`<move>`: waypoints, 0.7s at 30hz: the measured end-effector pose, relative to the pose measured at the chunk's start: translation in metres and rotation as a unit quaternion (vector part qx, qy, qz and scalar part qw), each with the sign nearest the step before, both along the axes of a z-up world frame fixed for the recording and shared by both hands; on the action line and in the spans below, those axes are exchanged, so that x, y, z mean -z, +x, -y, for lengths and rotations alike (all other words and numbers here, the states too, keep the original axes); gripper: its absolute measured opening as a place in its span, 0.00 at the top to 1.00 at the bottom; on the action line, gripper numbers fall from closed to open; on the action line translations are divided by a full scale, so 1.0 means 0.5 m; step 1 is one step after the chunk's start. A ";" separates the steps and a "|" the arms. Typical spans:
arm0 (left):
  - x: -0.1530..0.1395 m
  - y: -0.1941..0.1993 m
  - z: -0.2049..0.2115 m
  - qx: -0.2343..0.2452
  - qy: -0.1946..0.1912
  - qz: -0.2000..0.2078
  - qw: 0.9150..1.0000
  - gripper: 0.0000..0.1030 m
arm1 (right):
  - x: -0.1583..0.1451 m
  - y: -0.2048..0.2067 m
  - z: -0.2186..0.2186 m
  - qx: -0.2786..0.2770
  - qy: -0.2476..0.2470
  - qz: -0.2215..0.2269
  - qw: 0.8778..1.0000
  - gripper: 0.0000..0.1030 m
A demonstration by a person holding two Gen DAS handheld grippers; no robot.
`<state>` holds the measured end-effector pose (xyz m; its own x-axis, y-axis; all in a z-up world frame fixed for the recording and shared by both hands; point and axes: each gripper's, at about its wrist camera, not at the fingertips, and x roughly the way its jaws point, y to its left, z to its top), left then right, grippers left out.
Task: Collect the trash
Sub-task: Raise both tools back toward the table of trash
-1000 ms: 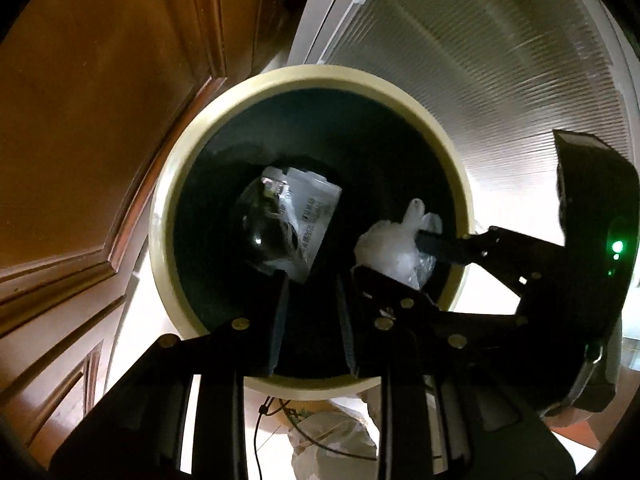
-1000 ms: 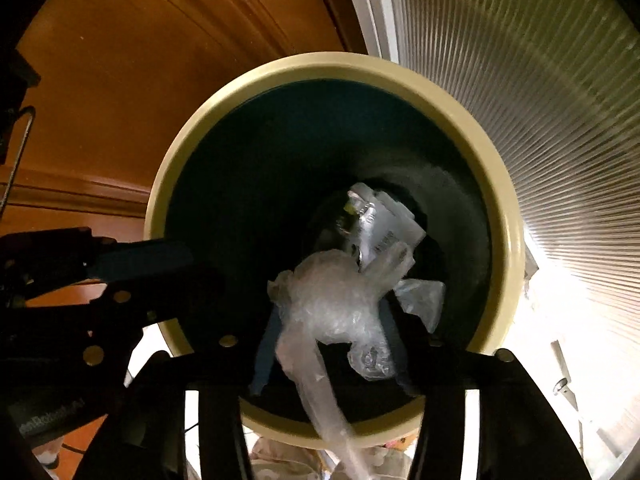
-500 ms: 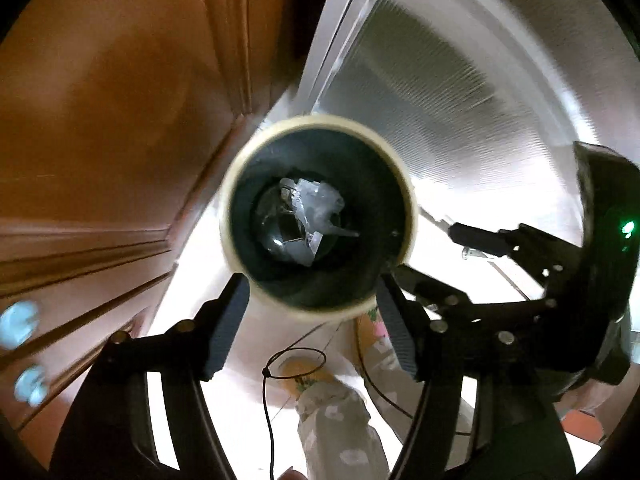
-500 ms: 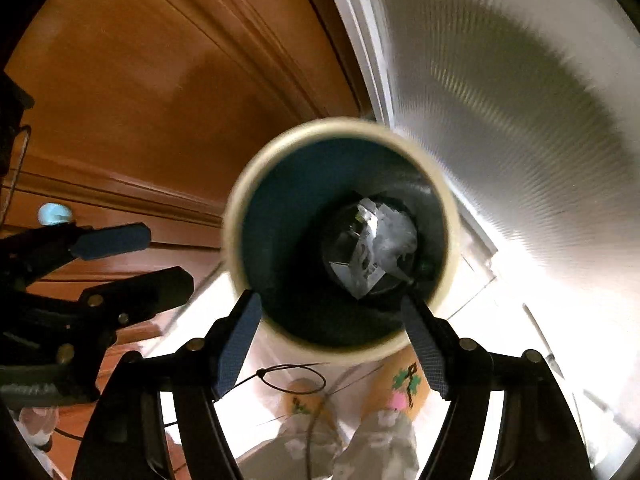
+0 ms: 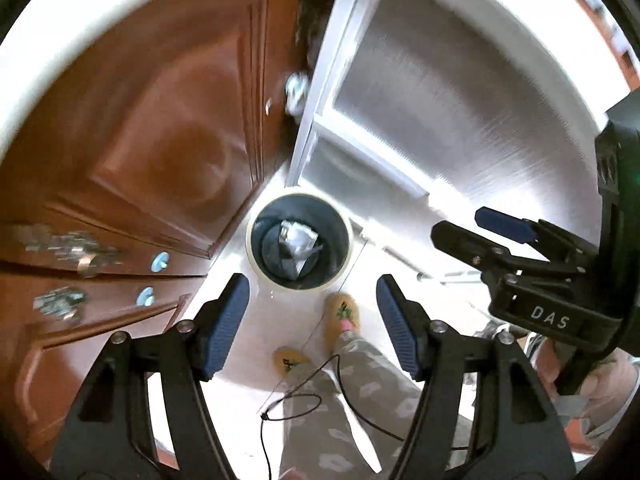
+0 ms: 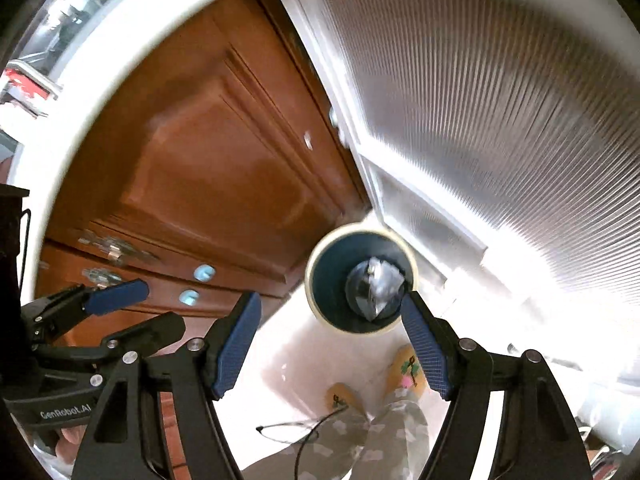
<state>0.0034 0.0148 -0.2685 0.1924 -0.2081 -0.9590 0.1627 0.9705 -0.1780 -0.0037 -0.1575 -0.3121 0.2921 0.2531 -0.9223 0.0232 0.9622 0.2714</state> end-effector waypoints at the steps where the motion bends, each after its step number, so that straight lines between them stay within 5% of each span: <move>1: -0.039 -0.002 -0.003 -0.005 -0.004 0.008 1.000 0.39 | -0.036 -0.001 0.002 0.001 -0.001 0.010 1.000 0.28; 13: -0.404 -0.003 -0.006 -0.011 -0.019 0.148 0.989 0.39 | -0.532 -0.021 -0.008 0.008 -0.022 0.156 0.988 0.28; 21: -0.570 0.059 0.050 0.031 0.010 0.230 0.973 0.38 | -0.731 0.016 0.009 0.026 -0.050 0.211 0.976 0.28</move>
<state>0.0328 -0.0104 0.0163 0.5891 -0.2151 -0.7789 0.2791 0.9588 -0.0536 0.0042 -0.1617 0.0534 0.6614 0.1436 -0.7361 -0.0216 0.9848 0.1726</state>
